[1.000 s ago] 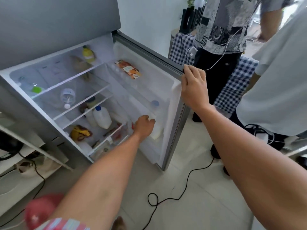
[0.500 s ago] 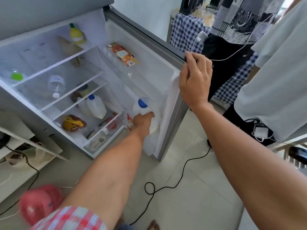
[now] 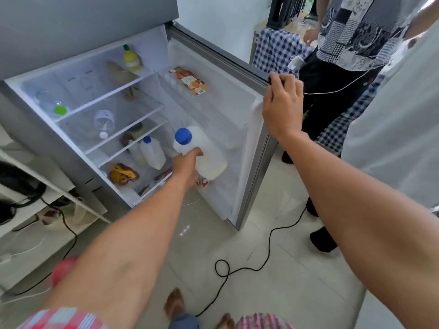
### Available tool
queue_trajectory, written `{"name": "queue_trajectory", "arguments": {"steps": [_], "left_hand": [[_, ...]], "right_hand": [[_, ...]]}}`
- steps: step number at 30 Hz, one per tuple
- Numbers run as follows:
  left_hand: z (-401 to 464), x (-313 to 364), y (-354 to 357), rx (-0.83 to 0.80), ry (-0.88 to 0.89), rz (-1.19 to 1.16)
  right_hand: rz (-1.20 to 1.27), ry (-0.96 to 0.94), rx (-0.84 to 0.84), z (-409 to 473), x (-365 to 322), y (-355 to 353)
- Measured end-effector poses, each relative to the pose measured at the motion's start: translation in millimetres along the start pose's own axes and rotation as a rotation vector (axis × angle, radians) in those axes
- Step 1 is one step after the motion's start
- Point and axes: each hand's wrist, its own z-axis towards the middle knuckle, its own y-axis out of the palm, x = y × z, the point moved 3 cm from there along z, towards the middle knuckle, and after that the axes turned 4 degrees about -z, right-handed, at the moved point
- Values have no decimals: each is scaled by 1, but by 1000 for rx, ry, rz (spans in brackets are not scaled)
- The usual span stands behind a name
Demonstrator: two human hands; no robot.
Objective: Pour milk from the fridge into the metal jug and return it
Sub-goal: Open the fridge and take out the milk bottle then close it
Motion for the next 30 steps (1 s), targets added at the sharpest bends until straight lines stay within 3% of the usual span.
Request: {"name": "queue_trajectory", "arguments": {"steps": [7,11,16,30], "left_hand": [[-24,54,-26,-22,67,138],[-38,80,-50,180,177,239],[-40,110,-88,299,293,336],[-49,191,-237,411,335,394]], "right_hand": [[-24,-43,-92,-14,-26,-11],[-28,-107,-47,-28,-51,-15],[-7,-268,-10,-47,-93,-14],[175,-538,-292,-80,-258,41]]}}
